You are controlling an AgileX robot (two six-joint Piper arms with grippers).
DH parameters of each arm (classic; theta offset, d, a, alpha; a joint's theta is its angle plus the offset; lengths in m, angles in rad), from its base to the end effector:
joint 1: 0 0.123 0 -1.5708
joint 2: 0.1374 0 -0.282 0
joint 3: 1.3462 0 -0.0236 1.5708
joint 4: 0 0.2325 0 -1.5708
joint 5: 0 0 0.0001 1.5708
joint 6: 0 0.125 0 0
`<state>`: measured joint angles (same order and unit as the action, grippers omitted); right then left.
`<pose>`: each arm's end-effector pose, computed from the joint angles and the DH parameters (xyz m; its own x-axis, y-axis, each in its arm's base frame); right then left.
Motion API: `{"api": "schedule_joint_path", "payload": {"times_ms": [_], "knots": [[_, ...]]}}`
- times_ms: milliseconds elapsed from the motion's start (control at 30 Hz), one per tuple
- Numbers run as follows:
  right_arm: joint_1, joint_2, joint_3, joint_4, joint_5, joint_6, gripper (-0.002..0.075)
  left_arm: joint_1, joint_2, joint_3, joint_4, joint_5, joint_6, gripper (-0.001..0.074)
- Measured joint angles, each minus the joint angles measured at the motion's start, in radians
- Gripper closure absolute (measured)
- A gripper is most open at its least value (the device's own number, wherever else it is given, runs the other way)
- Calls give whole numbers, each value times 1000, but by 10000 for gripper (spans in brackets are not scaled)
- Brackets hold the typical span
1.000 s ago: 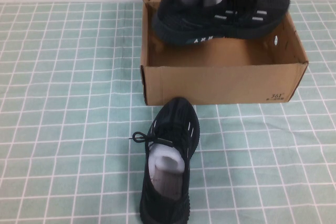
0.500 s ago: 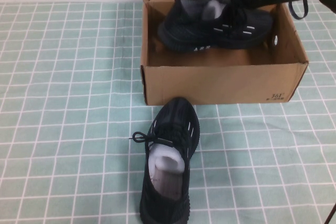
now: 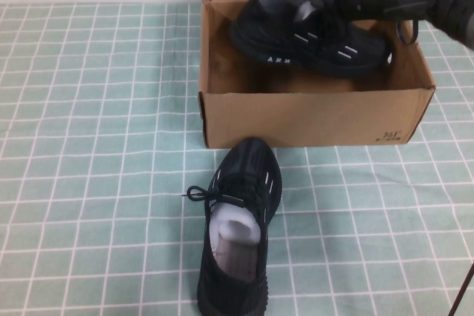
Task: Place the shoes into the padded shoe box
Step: Place the shoe in the shoe box, then pick up the shoe from the table
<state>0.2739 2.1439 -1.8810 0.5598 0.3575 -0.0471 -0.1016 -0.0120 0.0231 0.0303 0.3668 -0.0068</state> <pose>0.4998 0.1646 0.2623 -0.5926 0.3082 -0.7442 -0.1679 0.8563 0.4883 0.0697 -0.0057 0.1636 -0.2830 0.0504 -0.9578 0.0972 0.9950 0.0237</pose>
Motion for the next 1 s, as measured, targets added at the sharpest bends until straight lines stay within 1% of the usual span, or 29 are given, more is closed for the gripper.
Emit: {"api": "schedule_joint_path", "payload": {"times_ms": [167,333,400,433,500,600,667,733,833,933,1000], "knots": [[0,55,0,8,-40,-50,727,0,0,0,0,0,0,739],[0,99,0,14,-42,-94,727,0,0,0,0,0,0,739],[2,101,0,13,-47,-117,716,0,0,0,0,0,0,739],[2,101,0,14,-48,-125,698,0,0,0,0,0,0,739],[2,101,-2,14,-48,-134,636,0,0,0,0,0,0,739],[2,93,-2,14,-38,-145,483,0,0,0,0,0,0,739],[2,63,-2,14,-24,-150,410,0,0,0,0,0,0,739],[0,17,-2,12,-6,-165,381,0,0,0,0,0,0,739],[-2,-90,-2,12,24,-214,363,0,0,0,0,0,0,739],[-4,-204,-2,10,56,-286,362,0,0,0,0,0,0,739],[-6,-278,-2,-3,84,-330,378,0,0,0,0,0,0,739]]}}
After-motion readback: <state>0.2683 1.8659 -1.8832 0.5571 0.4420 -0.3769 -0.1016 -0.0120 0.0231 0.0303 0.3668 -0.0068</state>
